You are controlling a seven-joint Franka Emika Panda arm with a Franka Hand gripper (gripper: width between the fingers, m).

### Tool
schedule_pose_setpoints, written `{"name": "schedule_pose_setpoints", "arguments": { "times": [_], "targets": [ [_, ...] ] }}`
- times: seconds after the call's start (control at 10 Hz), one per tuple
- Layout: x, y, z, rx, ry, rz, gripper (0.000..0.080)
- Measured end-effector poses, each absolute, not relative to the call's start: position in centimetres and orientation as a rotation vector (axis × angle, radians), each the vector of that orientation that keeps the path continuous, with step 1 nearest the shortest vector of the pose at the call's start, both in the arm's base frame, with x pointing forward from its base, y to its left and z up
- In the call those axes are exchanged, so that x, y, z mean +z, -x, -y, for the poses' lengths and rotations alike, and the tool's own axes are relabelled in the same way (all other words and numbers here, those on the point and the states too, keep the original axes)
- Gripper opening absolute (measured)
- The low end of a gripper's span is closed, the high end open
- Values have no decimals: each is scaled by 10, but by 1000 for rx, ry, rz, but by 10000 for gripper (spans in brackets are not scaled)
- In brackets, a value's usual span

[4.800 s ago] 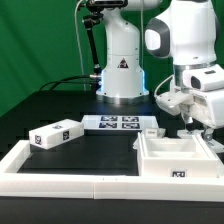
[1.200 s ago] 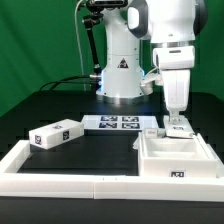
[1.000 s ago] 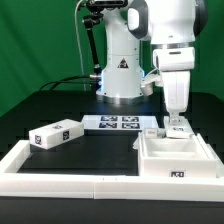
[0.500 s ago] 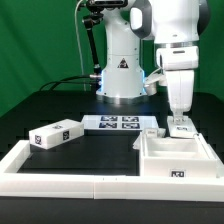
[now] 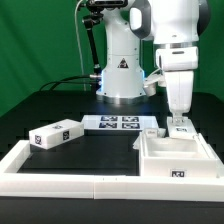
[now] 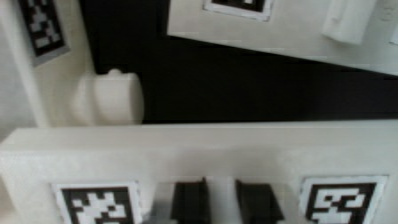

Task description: Assemble cabinet

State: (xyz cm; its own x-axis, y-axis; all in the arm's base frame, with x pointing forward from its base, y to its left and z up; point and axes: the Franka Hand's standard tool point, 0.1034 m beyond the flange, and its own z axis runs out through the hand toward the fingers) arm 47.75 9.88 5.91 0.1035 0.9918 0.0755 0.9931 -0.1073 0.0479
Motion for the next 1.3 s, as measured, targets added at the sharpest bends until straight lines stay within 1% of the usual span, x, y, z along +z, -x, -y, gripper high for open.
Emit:
{"name": "schedule_pose_setpoints", "arguments": {
  "times": [0.4, 0.5, 0.9, 1.3],
  "targets": [
    [56, -477, -98, -131, 2314, 2091, 69],
    [54, -485, -94, -135, 2309, 2094, 69],
    [57, -533, -89, -161, 2269, 2142, 69],
    [58, -535, -90, -160, 2268, 2141, 69]
  ]
}}
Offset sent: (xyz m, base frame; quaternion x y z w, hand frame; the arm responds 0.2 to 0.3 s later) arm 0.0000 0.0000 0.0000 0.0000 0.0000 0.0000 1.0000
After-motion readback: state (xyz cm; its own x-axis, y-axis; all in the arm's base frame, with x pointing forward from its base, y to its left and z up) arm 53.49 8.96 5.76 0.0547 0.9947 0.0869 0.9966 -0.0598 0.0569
